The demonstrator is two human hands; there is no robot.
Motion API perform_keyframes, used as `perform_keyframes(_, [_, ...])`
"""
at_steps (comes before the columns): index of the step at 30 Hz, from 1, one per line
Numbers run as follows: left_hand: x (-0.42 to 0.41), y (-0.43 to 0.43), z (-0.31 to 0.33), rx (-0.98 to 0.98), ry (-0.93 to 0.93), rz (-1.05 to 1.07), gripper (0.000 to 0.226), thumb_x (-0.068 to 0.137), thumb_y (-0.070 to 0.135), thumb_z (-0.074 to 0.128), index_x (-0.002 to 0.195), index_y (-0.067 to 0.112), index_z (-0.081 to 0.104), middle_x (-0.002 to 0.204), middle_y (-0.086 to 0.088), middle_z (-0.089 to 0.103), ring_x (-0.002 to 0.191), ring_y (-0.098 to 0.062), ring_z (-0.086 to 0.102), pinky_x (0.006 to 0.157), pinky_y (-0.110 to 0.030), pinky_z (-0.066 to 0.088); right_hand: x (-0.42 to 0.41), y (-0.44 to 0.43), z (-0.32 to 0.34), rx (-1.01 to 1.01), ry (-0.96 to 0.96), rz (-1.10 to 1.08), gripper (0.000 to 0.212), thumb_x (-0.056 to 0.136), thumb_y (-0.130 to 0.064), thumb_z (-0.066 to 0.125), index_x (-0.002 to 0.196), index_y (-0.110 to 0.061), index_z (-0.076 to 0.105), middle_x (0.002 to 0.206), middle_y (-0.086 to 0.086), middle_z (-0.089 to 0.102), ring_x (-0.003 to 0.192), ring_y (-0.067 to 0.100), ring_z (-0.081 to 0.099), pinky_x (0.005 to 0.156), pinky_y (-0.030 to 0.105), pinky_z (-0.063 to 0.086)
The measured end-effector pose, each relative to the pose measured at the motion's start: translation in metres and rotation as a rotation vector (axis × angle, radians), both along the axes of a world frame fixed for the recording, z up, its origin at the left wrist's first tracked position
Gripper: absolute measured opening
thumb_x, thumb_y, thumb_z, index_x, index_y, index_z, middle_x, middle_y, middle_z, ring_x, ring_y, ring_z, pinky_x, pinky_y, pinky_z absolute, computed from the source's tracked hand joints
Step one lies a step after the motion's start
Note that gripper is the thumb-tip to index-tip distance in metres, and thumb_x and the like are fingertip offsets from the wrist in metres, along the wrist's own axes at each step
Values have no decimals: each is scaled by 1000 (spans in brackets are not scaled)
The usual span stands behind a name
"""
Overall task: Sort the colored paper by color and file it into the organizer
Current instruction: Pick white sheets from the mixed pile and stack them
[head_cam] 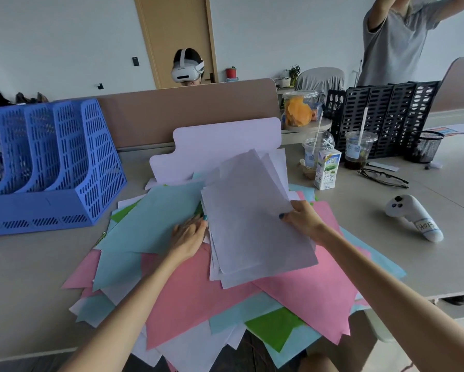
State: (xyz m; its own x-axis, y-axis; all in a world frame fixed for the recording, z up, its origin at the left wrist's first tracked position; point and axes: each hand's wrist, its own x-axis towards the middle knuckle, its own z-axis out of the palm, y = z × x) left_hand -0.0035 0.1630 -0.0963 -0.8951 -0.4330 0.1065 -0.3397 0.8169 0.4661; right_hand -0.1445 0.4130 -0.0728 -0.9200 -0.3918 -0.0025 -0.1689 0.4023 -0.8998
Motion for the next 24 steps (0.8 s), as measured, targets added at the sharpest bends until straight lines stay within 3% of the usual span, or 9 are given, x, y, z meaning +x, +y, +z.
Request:
perform_keyframes(2, [1, -6, -1, 0, -37, 47, 51, 103, 39, 15, 146, 19, 33, 155, 0, 29, 143, -15, 22, 117, -40, 12, 1, 6, 2, -60, 36, -5, 13, 82, 0, 58, 92, -2, 66, 83, 8, 63, 74, 20, 59, 73, 39, 54])
perform_keyframes(7, [0, -9, 6, 58, -104, 110, 53, 103, 40, 14, 149, 18, 28, 158, 0, 22, 146, -15, 16, 118, -43, 2, 6, 20, 13, -240, 100, -44, 18, 82, 4, 52, 81, -9, 66, 80, 4, 64, 73, 18, 60, 69, 40, 55])
perform_keyframes(9, [-2, -3, 13, 86, -84, 124, 53, 103, 41, 16, 148, 16, 30, 157, -3, 22, 145, -18, 17, 118, -41, 5, 8, 24, 16, -310, 98, -39, 23, 80, 4, 50, 74, -13, 64, 77, 2, 64, 72, 17, 59, 68, 39, 54])
perform_keyframes(11, [-3, 10, 24, 135, 12, 86, 51, 103, 40, 22, 144, 14, 38, 153, -3, 32, 142, -19, 26, 116, -36, 14, 11, 26, 18, -378, 90, -30, 13, 76, 0, 50, 72, -6, 60, 74, 1, 60, 71, 15, 55, 65, 36, 50])
perform_keyframes(14, [-7, 28, 42, 495, 223, 10, 34, 100, 43, 38, 125, 25, 51, 120, 8, 52, 115, -12, 46, 96, -27, 31, 19, 29, 23, -472, 53, -25, 7, 73, 1, 48, 69, 1, 53, 64, -4, 55, 63, 10, 50, 61, 26, 44])
perform_keyframes(15, [-9, 33, 49, 612, 292, 6, 27, 93, 50, 46, 109, 30, 55, 104, 11, 54, 101, -11, 49, 88, -29, 35, 21, 30, 24, -499, 34, -23, 16, 77, 8, 48, 66, -3, 54, 59, -9, 56, 58, 6, 51, 58, 21, 45])
perform_keyframes(17, [-15, 32, 56, 774, 388, -7, 38, 75, 63, 60, 87, 27, 56, 83, 12, 59, 83, -15, 56, 75, -34, 41, 23, 32, 26, -531, 7, -6, 29, 81, 14, 47, 68, -9, 57, 57, -12, 60, 54, 3, 55, 54, 18, 47])
perform_keyframes(21, [-12, 41, 76, 1137, 538, -127, 35, 85, 32, 67, 117, 17, 64, 120, 1, 67, 113, -17, 61, 95, -38, 45, 22, 37, 24, -571, -67, 48, 20, 82, 9, 58, 82, -8, 68, 72, -2, 70, 65, 11, 66, 61, 24, 54])
perform_keyframes(24, [-8, 43, 84, 1200, 526, -170, 31, 84, 19, 68, 115, 18, 67, 118, 0, 68, 113, -18, 62, 101, -39, 44, 22, 36, 25, -551, -106, 106, 13, 80, 5, 65, 88, -4, 69, 79, 5, 72, 71, 19, 68, 67, 28, 56])
